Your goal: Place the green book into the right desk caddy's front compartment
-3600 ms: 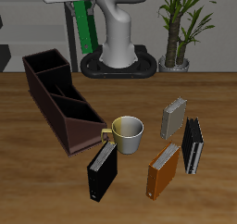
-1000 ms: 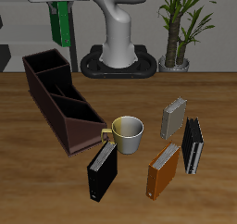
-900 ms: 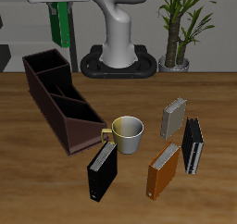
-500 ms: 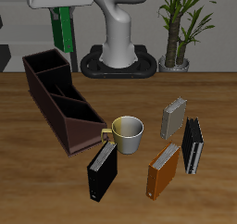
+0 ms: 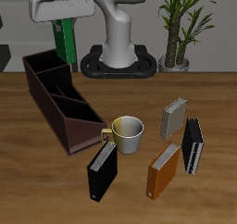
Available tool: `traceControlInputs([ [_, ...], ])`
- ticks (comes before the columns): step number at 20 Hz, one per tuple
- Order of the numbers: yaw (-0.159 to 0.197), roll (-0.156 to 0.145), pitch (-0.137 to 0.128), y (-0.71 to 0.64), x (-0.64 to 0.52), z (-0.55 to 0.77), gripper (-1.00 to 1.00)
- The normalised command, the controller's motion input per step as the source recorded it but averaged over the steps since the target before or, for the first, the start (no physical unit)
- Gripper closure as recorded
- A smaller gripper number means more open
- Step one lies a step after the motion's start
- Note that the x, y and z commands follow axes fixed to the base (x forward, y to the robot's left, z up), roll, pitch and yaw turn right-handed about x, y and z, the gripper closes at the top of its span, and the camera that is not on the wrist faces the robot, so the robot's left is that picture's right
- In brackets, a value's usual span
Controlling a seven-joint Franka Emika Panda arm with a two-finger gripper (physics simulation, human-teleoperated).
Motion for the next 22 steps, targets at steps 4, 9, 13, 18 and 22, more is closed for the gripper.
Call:
traceControlInputs([
  [4, -0.011, -0.006, 0.011, -0.06, 0.04, -0.10, 1.00],
  [9, -0.021, -0.012, 0.025, -0.09, 0.03, -0.17, 1.00],
  [13, -0.018, 0.010, 0.028, 0.03, -0.01, -0.13, 1.00],
  [18, -0.002, 0.002, 0.011, 0.00, 0.06, -0.12, 1.00],
  [22, -0.013, -0.007, 0.019, -0.05, 0.03, -0.13, 1.00],
])
